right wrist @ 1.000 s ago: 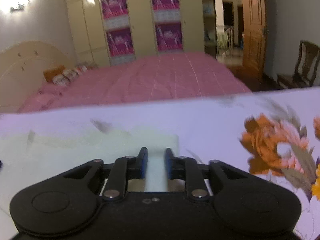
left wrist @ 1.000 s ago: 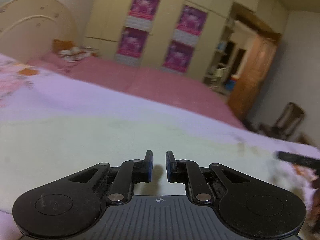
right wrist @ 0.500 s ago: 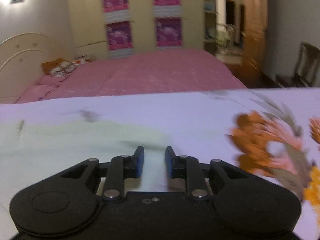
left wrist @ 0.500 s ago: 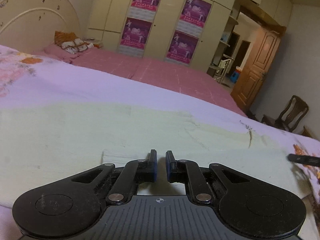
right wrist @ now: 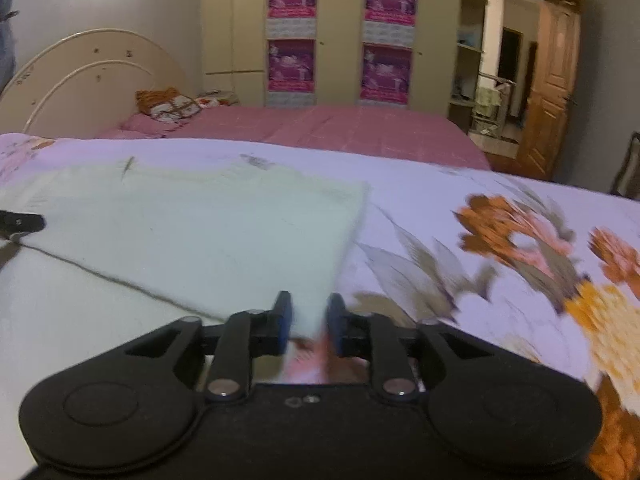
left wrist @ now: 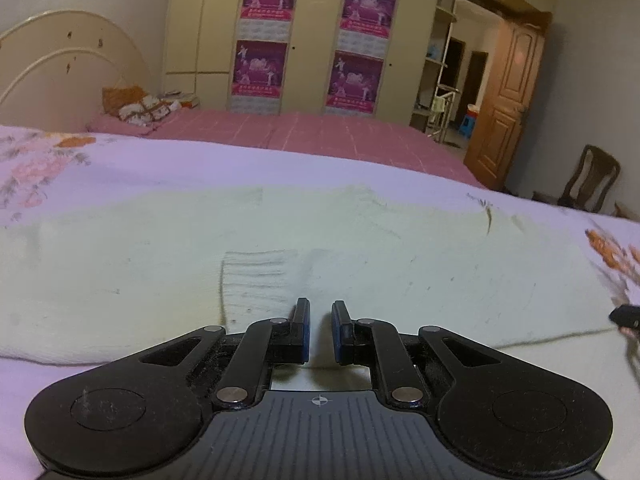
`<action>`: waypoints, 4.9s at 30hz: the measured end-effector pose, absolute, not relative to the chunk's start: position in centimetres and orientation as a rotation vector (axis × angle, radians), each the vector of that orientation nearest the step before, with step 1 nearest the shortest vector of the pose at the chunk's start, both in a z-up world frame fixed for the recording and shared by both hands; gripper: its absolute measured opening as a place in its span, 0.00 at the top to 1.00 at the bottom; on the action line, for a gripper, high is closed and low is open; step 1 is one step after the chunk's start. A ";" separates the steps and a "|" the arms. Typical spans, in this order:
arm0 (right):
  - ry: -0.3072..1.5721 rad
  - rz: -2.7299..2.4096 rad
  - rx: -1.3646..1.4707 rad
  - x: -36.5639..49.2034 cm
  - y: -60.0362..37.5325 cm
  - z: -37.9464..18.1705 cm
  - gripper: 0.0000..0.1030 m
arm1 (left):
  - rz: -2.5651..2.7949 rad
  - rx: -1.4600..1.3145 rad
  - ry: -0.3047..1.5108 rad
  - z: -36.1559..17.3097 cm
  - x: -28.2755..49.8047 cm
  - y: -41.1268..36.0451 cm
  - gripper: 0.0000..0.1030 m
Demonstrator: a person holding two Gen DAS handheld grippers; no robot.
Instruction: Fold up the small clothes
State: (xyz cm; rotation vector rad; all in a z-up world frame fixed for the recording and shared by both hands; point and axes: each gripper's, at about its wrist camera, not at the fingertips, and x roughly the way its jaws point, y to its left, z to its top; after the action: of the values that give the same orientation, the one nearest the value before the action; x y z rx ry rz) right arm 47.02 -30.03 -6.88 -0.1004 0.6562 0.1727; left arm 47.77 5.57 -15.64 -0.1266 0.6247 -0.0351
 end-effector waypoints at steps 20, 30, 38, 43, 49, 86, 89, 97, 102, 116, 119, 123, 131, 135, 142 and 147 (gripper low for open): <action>0.729 0.134 0.240 40.9 -30.3 -7.0 0.75 | 0.471 -0.781 0.445 -16.2 31.1 34.1 0.50; 0.725 0.141 0.271 42.8 -29.1 -6.3 0.75 | 0.491 -1.065 0.304 -19.8 31.4 39.6 0.69; 0.734 0.141 0.289 43.7 -28.8 -6.9 0.76 | 0.535 -1.057 0.314 -19.8 34.3 41.4 0.81; 0.731 0.139 0.295 43.6 -29.2 -6.8 0.76 | 0.644 -0.871 0.422 -17.7 36.7 40.3 0.96; 0.705 0.126 0.312 43.3 -30.6 -5.9 0.76 | 0.514 -0.563 0.415 -12.9 40.1 35.1 0.97; 0.648 0.054 0.541 40.1 -36.2 -5.6 0.73 | -0.285 -0.116 0.648 -10.0 49.5 -8.4 0.47; 0.643 0.099 0.574 41.4 -34.9 -5.4 0.72 | -0.236 -0.125 0.597 -8.4 47.1 -6.1 0.45; 0.714 0.276 0.612 47.4 -28.2 -6.6 0.60 | 0.024 -0.192 0.584 -9.0 40.3 7.9 0.45; 0.789 0.282 0.649 50.7 -25.5 -8.7 0.59 | 0.098 -0.264 0.639 -10.8 39.6 12.7 0.45; 0.579 0.270 0.421 49.8 -23.3 -2.8 0.96 | 0.118 -0.282 0.650 -11.9 43.8 10.9 0.45; 0.581 0.263 0.408 49.8 -24.9 -2.1 0.96 | 0.113 -0.278 0.649 -11.9 44.2 10.8 0.45; 0.584 0.231 0.389 49.3 -26.4 -2.2 0.95 | 0.103 -0.255 0.652 -12.0 44.4 10.0 0.45; 0.596 0.177 0.381 48.2 -28.6 -3.4 0.95 | 0.102 -0.229 0.660 -12.2 44.3 9.8 0.50; 0.605 0.165 0.383 47.7 -29.1 -4.0 0.95 | 0.095 -0.214 0.661 -12.3 44.5 10.0 0.51; 0.638 0.145 0.372 47.6 -29.6 -5.2 0.95 | 0.087 -0.190 0.666 -12.2 44.2 9.8 0.56; 0.654 0.136 0.357 47.6 -29.8 -6.1 0.95 | 0.081 -0.173 0.671 -12.2 44.1 9.8 0.56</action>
State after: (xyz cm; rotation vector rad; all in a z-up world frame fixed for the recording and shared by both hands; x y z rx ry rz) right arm 47.55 -29.78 -6.12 0.3573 0.6536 0.1357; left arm 44.15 9.80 -12.18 -0.1733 0.6706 0.0810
